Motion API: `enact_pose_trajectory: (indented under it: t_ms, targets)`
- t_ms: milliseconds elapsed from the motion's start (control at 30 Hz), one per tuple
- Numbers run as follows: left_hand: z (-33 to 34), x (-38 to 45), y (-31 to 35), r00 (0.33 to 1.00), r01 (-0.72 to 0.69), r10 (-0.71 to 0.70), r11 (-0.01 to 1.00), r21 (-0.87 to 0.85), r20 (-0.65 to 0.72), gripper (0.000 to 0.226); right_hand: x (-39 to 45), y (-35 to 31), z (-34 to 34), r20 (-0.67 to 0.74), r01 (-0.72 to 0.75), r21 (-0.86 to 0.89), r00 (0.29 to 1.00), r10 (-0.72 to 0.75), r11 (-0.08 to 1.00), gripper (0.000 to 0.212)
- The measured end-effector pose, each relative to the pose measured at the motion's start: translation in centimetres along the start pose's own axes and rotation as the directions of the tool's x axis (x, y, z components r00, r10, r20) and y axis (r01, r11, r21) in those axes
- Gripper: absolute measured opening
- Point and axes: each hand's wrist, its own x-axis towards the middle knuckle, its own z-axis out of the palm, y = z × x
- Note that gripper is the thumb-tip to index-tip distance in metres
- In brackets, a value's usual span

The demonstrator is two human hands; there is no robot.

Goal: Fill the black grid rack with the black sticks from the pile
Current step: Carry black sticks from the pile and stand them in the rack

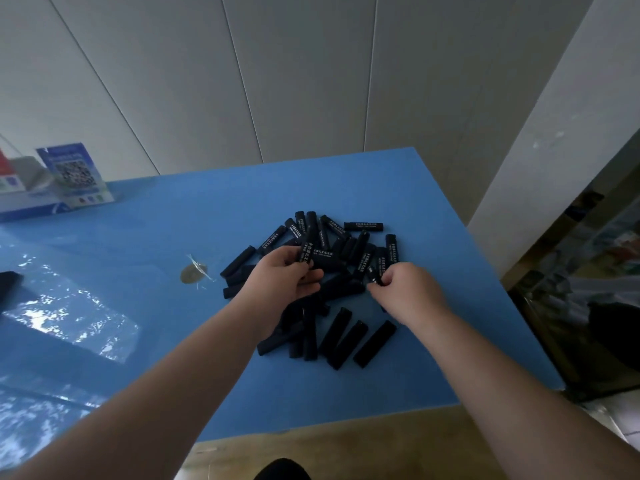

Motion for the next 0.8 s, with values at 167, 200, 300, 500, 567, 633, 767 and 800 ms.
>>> enact_pose_trajectory:
  t_ms: [167, 200, 300, 500, 567, 633, 767, 800]
  targets:
    - [0.0, -0.4, 0.3, 1.0, -0.014, 0.013, 0.999, 0.035, 0.016, 0.008, -0.6, -0.2, -1.7, 0.042, -0.036, 0.429, 0.999, 0.02, 0.903, 0.027]
    - [0.0, -0.4, 0.3, 1.0, -0.023, 0.022, 0.998, 0.05, 0.022, 0.008, -1.0, -0.4, -2.0, 0.06, -0.045, 0.522, 0.998, 0.016, 0.852, 0.023]
    - [-0.1, -0.7, 0.4, 0.997, -0.067, 0.064, 0.995, 0.068, 0.04, 0.011, -1.6, -1.0, -2.5, 0.088, -0.059, 0.702, 0.996, -0.004, 0.71, 0.016]
    - [-0.8, -1.4, 0.7, 0.989, -0.143, 0.139, 0.988, 0.067, 0.049, 0.016, -1.9, -2.7, -2.5, 0.14, -0.048, 0.807, 0.984, -0.112, 0.588, 0.003]
    - [-1.7, -1.7, 0.7, 0.991, -0.134, 0.133, 0.99, 0.045, 0.02, 0.014, -1.9, -3.7, -2.2, 0.146, -0.038, 0.812, 0.979, -0.14, 0.582, 0.003]
    - [-2.8, -2.2, 0.8, 0.993, -0.117, 0.117, 0.993, -0.007, -0.001, 0.013, -1.8, -5.1, -1.5, 0.149, -0.021, 0.811, 0.974, -0.172, 0.584, 0.002]
    - [-6.2, -3.7, 0.9, 0.991, -0.122, 0.116, 0.989, -0.089, -0.067, 0.014, -2.5, -8.0, 0.3, 0.178, 0.039, 0.776, 0.944, -0.279, 0.63, 0.005]
    - [-7.2, -4.1, 0.8, 0.989, -0.128, 0.12, 0.988, -0.091, -0.091, 0.016, -2.8, -8.9, 0.8, 0.18, 0.065, 0.762, 0.934, -0.307, 0.644, 0.006]
